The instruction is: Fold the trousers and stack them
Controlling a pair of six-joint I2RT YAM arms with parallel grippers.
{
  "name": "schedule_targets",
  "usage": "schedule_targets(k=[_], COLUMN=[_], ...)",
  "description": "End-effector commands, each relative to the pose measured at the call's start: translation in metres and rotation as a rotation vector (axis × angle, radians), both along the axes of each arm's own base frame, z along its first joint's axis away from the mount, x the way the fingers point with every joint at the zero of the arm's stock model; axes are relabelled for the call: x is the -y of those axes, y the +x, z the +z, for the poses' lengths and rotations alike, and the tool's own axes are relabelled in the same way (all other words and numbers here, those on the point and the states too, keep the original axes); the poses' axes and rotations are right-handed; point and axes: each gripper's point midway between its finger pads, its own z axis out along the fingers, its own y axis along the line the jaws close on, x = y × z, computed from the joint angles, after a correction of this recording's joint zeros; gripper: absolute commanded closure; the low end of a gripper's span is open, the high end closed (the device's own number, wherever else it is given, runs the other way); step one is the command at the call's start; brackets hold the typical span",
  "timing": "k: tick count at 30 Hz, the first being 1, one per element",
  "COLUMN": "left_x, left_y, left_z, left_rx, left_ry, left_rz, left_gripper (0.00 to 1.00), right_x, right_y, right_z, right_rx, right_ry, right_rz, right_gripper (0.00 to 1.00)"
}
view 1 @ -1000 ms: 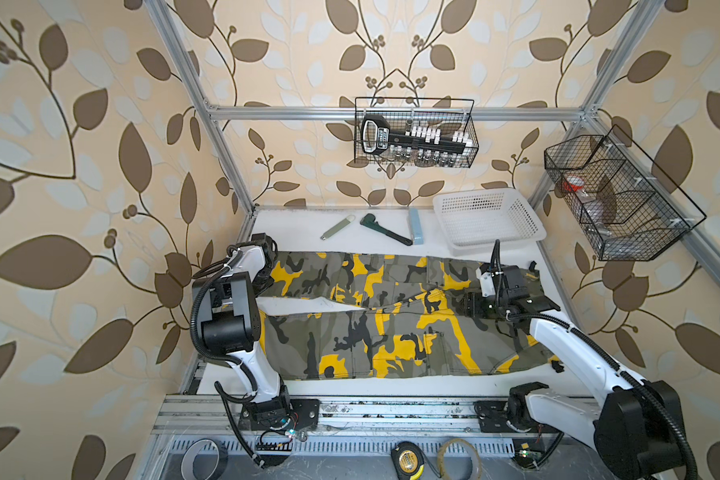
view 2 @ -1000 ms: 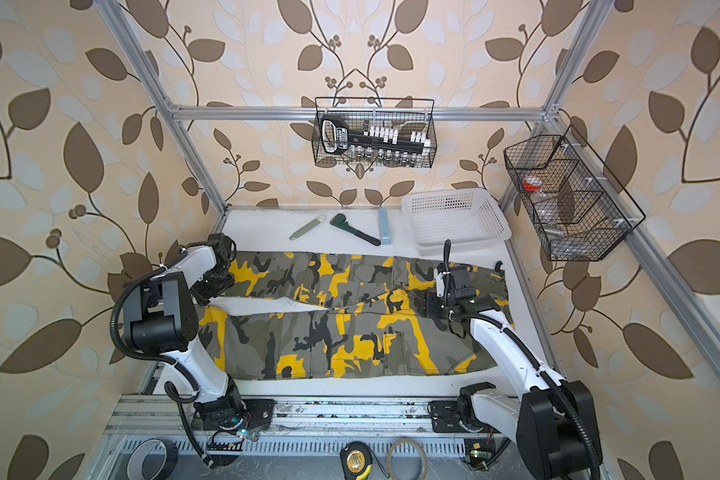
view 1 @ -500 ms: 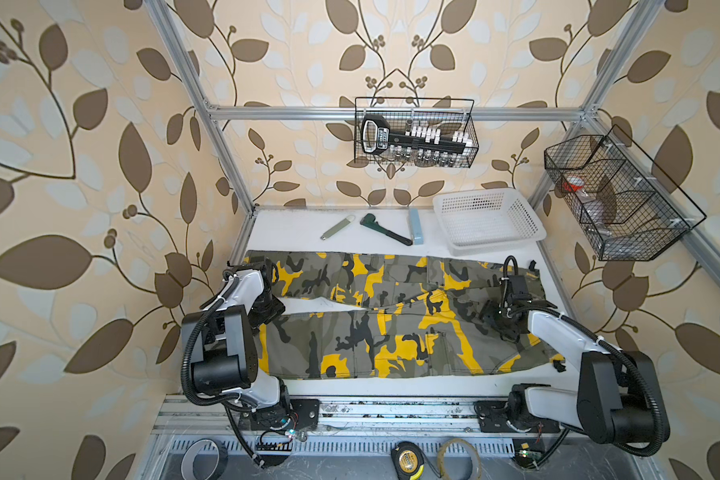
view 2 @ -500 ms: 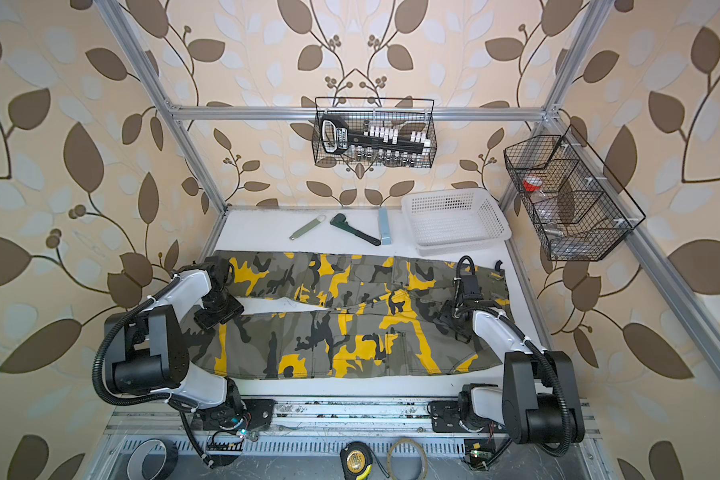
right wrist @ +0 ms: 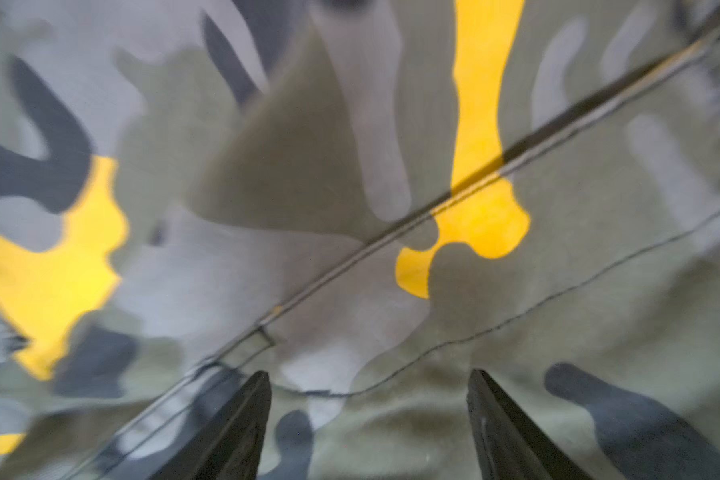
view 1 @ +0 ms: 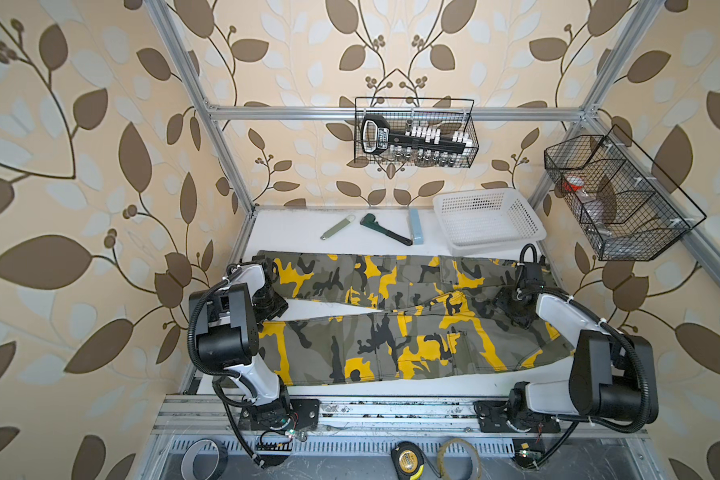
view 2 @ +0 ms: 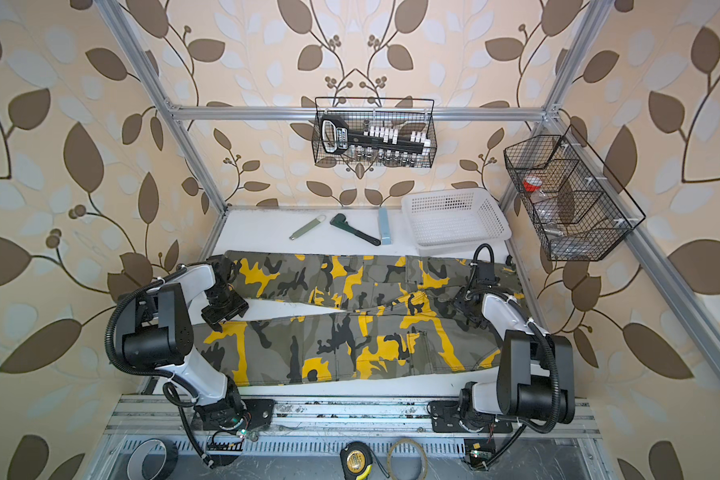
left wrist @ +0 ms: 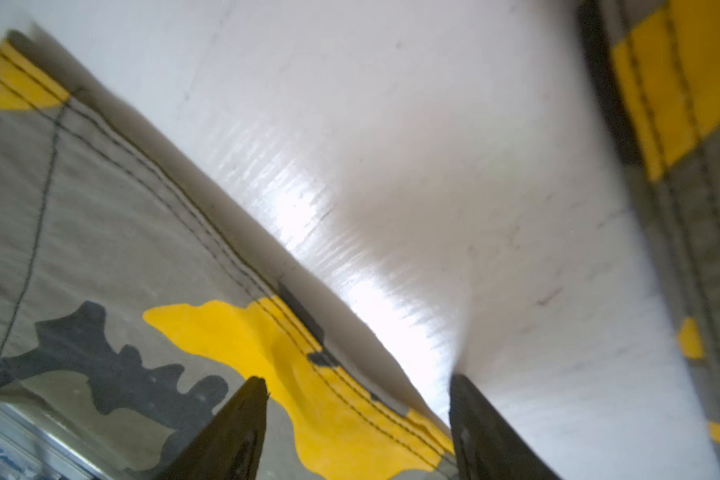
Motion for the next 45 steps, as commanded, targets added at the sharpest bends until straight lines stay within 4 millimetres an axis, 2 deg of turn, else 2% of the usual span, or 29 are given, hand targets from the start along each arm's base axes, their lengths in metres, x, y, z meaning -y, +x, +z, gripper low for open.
schedule_targets(k=[1, 5, 8, 9, 11, 15, 19, 22, 24, 25, 29, 33, 36, 38, 41, 45], left_x=[-0.009, -0.007, -0.004, -0.003, -0.002, 0.003, -0.010, -0.017, -0.018, -0.016, -0.015, -0.013, -0.009, -0.005, -0.006, 0.003], left_y=[-0.004, -0.022, -0.043, -0.052, -0.072, -0.114, -0.123, -0.126, -0.129, -0.132, -0.136, -0.145, -0.152, -0.156, -0.152, -0.157], left_z=[0.021, 0.055, 0.077, 0.079, 0.076, 0.057, 0.063, 0.068, 0.063, 0.058, 0.043, 0.038, 0.033, 0.029, 0.019, 0.004], left_rx=[-0.013, 0.004, 0.049, 0.052, 0.032, -0.024, 0.019, -0.001, -0.024, -0.038, -0.036, -0.060, -0.047, -0.028, 0.024, 0.013], left_ry=[0.045, 0.066, 0.076, 0.078, 0.078, 0.008, 0.023, 0.028, 0.028, 0.019, 0.016, 0.028, 0.033, 0.035, 0.037, 0.003], left_rz=[-0.008, 0.031, 0.103, 0.129, 0.196, 0.358, 0.465, 0.523, 0.559, 0.583, 0.652, 0.694, 0.737, 0.771, 0.791, 0.826], left_gripper=[0.28, 0.28, 0.27, 0.27, 0.19, 0.19, 0.19, 0.18, 0.17, 0.17, 0.17, 0.17, 0.17, 0.17, 0.17, 0.19], right_x=[0.012, 0.032, 0.057, 0.064, 0.073, 0.076, 0.070, 0.053, 0.048, 0.046, 0.053, 0.051, 0.043, 0.038, 0.042, 0.045], right_y=[-0.019, -0.060, -0.097, -0.109, -0.128, -0.151, -0.174, -0.175, -0.175, -0.168, -0.144, -0.138, -0.142, -0.140, -0.133, -0.133], right_z=[0.025, 0.029, 0.027, 0.025, 0.021, 0.019, 0.002, -0.021, -0.030, -0.037, -0.036, -0.043, -0.057, -0.061, -0.055, -0.049], right_rx=[-0.023, -0.089, -0.163, -0.191, -0.227, -0.257, -0.298, -0.290, -0.277, -0.247, -0.172, -0.153, -0.162, -0.150, -0.113, -0.116], right_ry=[-0.042, -0.067, -0.139, -0.154, -0.149, -0.143, -0.089, 0.033, 0.057, 0.084, 0.109, 0.139, 0.167, 0.191, 0.182, 0.163], right_rz=[-0.045, -0.149, -0.287, -0.342, -0.449, -0.595, -0.704, -0.728, -0.727, -0.702, -0.660, -0.658, -0.641, -0.633, -0.617, -0.604], right_gripper=[0.24, 0.23, 0.23, 0.23, 0.23, 0.23, 0.22, 0.22, 0.23, 0.23, 0.25, 0.29, 0.37, 0.47, 0.61, 0.70])
